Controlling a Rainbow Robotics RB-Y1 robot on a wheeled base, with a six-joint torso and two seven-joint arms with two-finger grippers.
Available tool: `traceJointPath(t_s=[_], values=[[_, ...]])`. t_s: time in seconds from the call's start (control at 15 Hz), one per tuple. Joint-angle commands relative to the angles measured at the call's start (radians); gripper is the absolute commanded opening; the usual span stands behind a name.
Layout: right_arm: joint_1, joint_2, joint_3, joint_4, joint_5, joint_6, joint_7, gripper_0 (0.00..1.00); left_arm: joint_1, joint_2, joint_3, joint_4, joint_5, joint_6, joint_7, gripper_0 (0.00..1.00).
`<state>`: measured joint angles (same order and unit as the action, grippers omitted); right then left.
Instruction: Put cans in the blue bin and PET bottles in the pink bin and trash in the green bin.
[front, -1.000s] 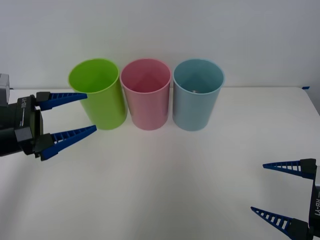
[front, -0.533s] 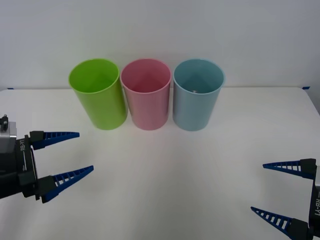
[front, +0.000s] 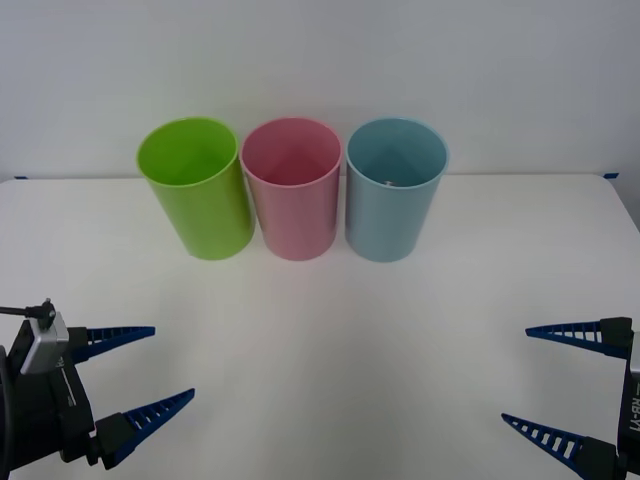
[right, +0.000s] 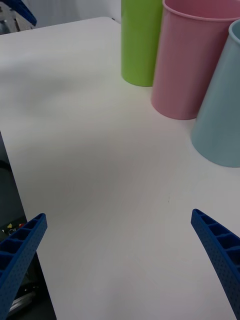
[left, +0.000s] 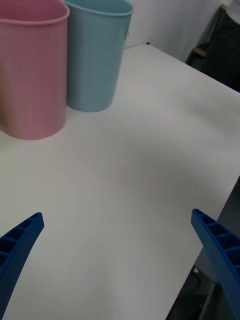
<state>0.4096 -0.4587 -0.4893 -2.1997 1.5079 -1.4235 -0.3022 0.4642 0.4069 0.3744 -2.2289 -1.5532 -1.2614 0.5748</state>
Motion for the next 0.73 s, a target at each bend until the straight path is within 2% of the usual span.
traceJointPath(t_s=[0.07,0.27,0.73], values=[[0.0,0.0,0.0,0.0,0.0,0.0,0.0,1.0,0.037,-0.037,0.0,-0.012,-0.064,-0.001,-0.006,1.0],[0.0,0.0,0.0,0.0,0.0,0.0,0.0,1.0,0.054,-0.046,0.0,-0.012,-0.093,-0.001,-0.01,1.0],[0.0,0.0,0.0,0.0,0.0,0.0,0.0,1.0,0.065,-0.046,0.006,-0.012,-0.094,-0.001,-0.015,1.0]])
